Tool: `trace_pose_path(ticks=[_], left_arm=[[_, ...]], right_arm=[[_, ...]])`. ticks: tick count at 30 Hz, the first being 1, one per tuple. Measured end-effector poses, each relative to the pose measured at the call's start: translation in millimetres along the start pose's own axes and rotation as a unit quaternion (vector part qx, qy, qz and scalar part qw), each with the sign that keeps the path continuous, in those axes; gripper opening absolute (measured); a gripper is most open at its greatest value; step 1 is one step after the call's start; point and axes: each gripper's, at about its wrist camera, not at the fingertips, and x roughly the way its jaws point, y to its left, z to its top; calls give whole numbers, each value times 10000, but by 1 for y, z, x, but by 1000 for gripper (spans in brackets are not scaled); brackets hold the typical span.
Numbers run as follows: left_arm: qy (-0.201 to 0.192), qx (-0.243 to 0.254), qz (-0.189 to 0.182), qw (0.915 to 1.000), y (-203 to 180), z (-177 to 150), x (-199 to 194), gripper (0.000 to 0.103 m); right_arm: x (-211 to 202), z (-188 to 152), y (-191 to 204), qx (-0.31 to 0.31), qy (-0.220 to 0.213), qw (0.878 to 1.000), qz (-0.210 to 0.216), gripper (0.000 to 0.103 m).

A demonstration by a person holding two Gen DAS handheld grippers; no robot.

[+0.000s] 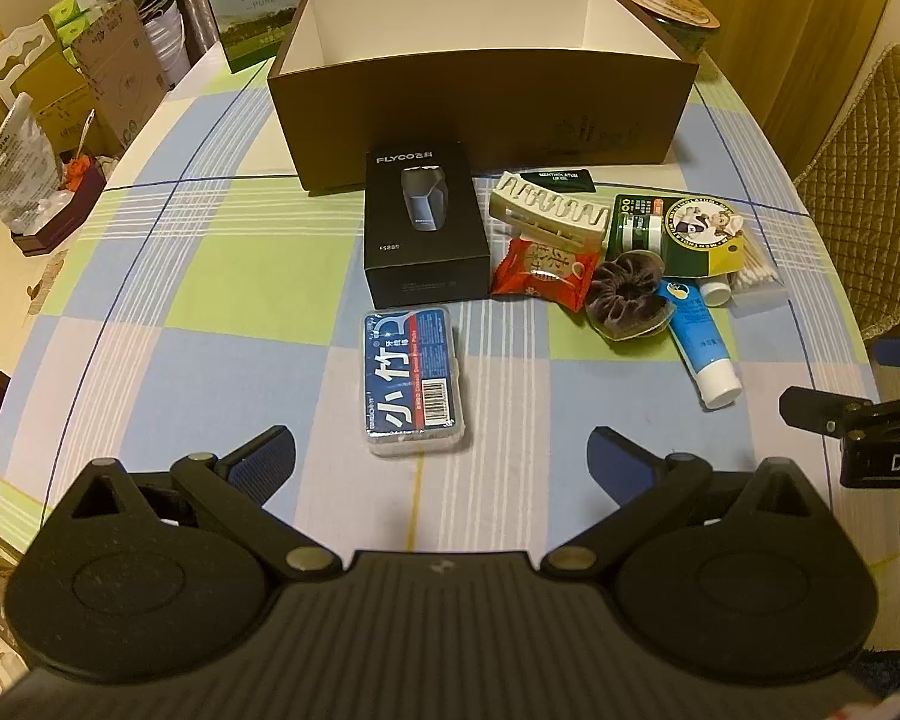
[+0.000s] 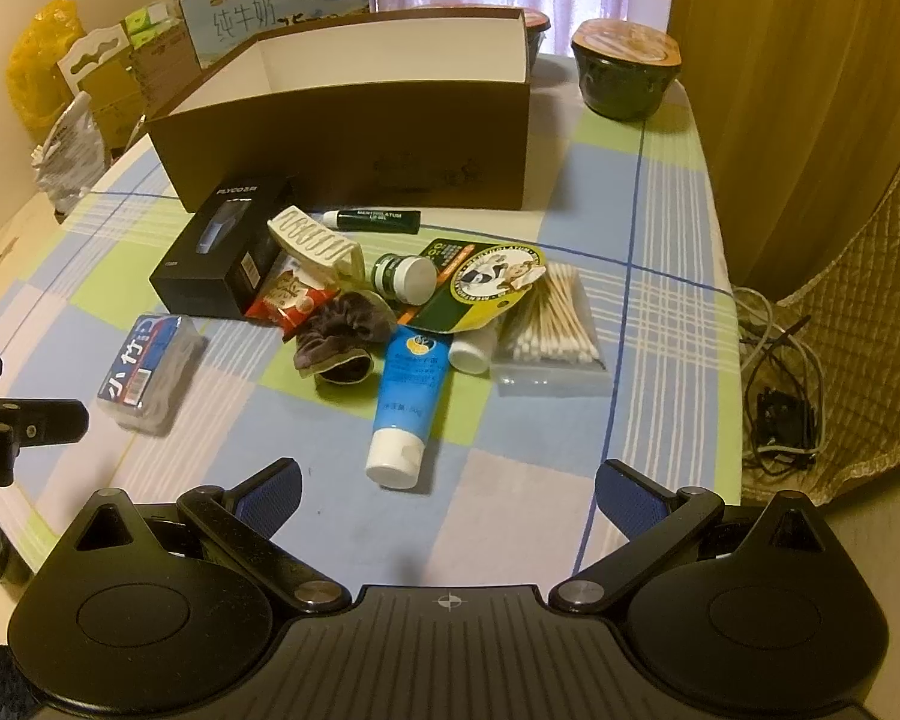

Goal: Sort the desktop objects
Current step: 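Move the left tool toward the blue toothpick case, then grasp the toothpick case with the left tool while the right tool grasps the blue hand-cream tube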

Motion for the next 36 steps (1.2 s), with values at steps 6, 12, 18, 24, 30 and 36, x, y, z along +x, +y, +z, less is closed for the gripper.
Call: trace_pose_path(ticks=[6,12,18,24,30,36], left_arm=[[-11,-3,39,10000,2,2,4,102],[-8,6,51,10000,5,6,12,102],[29,2,99,9999,9,10,26,102],[60,-15,24,10000,10,11,40,102],[70,-53,-63,9999,14,14,62,102],[178,-36,-69,9998,18,16,85,96]], right_arm=[[2,3,-1,23,-6,10000,5,101],[5,6,-4,132,-138,9998,48,101],[6,7,-12,310,-257,9992,70,101],[14,8,-19,474,-308,9983,124,101],[25,8,-19,463,-224,9986,91,101],[33,7,-25,574,-149,9982,92,101]])
